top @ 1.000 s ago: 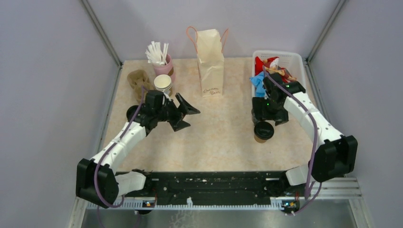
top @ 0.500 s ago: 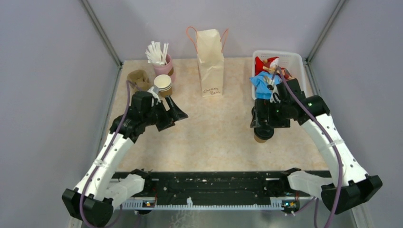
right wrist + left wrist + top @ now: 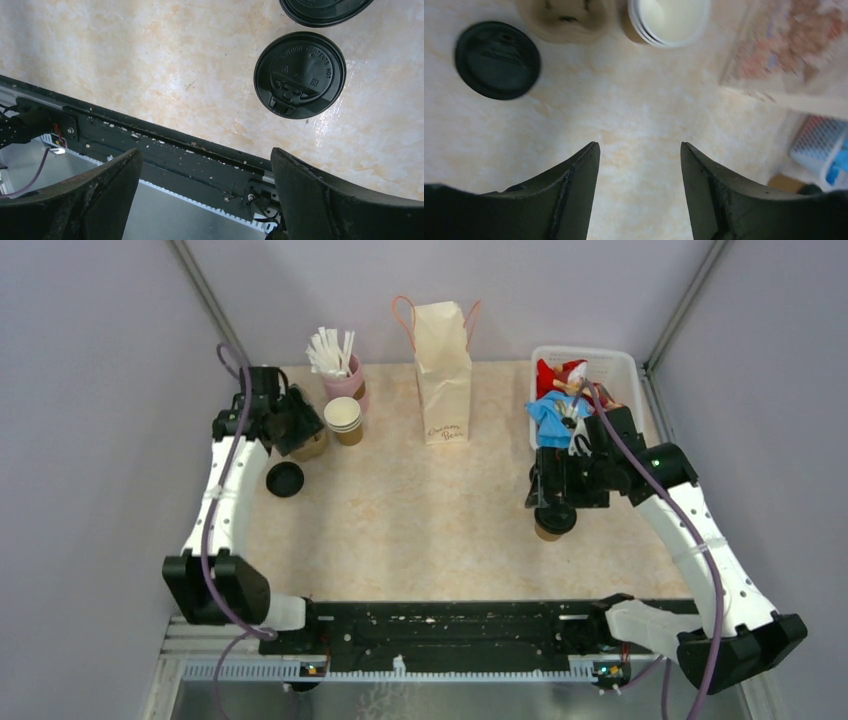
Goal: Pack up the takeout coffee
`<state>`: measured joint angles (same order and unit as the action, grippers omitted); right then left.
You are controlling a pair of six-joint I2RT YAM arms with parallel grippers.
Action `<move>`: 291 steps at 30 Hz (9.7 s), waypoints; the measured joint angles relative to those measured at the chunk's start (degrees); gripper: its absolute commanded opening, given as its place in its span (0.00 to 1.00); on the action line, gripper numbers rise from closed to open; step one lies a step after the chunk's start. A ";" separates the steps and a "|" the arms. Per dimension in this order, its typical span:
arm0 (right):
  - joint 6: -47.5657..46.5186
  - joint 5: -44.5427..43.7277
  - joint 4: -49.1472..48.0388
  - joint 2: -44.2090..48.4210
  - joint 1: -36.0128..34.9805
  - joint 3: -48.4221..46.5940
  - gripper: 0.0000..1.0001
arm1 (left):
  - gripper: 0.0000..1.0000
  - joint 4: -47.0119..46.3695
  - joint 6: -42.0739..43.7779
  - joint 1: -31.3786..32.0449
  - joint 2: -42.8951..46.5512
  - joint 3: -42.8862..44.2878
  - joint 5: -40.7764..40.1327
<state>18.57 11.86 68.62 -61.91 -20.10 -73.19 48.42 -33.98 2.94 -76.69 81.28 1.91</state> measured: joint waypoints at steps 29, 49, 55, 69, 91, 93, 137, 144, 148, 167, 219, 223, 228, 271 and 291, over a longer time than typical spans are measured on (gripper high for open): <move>-8.11 -10.99 -7.98 -20.81 0.33 -7.06 0.99 | 0.35 7.39 14.62 -12.66 -52.37 41.75 -11.08; -8.09 -10.01 -8.66 -23.63 1.53 -7.61 0.99 | 0.25 6.84 17.51 -13.79 -54.66 42.69 -10.75; -8.09 -9.57 -8.70 -23.63 1.53 -7.61 0.99 | 0.16 6.40 17.88 -13.79 -54.75 42.71 -10.45; -8.09 -9.40 -9.03 -23.61 1.53 -7.61 0.99 | 0.18 6.03 17.90 -13.79 -54.75 42.71 -10.27; -8.11 -8.87 -9.11 -22.47 1.53 -7.48 0.99 | 0.04 7.02 18.93 -13.79 -54.45 42.71 -8.81; -8.11 -8.76 -9.11 -22.47 1.53 -7.48 0.99 | 0.03 7.13 19.12 -13.79 -54.27 42.71 -8.81; -8.11 -8.70 -9.22 -21.66 1.53 -7.43 0.99 | 0.61 2.82 13.75 -20.63 -43.95 31.50 7.54; -8.11 -8.31 -9.22 -21.66 1.53 -7.43 0.99 | 0.65 1.40 19.71 -15.47 -34.75 22.43 3.10; -8.11 -7.91 -9.25 -21.66 1.51 -7.43 0.99 | 0.62 -0.90 26.43 -8.35 -32.04 17.55 4.02; -8.11 -7.89 -9.22 -20.17 1.09 -6.62 0.99 | 0.42 -3.45 37.53 -7.04 -37.03 16.06 10.56; -8.13 -7.93 -9.25 -19.91 0.98 -6.32 0.99 | 0.11 -3.06 38.71 -6.97 -41.07 19.78 9.94; -8.13 -7.93 -9.25 -19.91 0.98 -6.32 0.99 | 0.07 -3.13 38.82 -6.97 -41.07 19.98 9.46; -8.13 -7.93 -9.25 -19.91 0.98 -6.32 0.99 | 0.00 -3.06 38.86 -6.97 -41.07 20.17 9.33; -8.52 -8.17 -9.25 -19.78 0.61 -6.32 0.99 | 0.07 -0.15 37.99 -11.30 -41.62 22.16 19.50; -8.52 -8.35 -9.25 -19.78 0.61 -6.32 0.99 | 0.09 -0.15 37.75 -13.60 -42.88 22.23 25.57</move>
<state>10.04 3.51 59.37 -81.69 -19.49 -79.50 48.27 3.77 -10.66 -119.57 103.50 27.49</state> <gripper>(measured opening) 0.985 0.135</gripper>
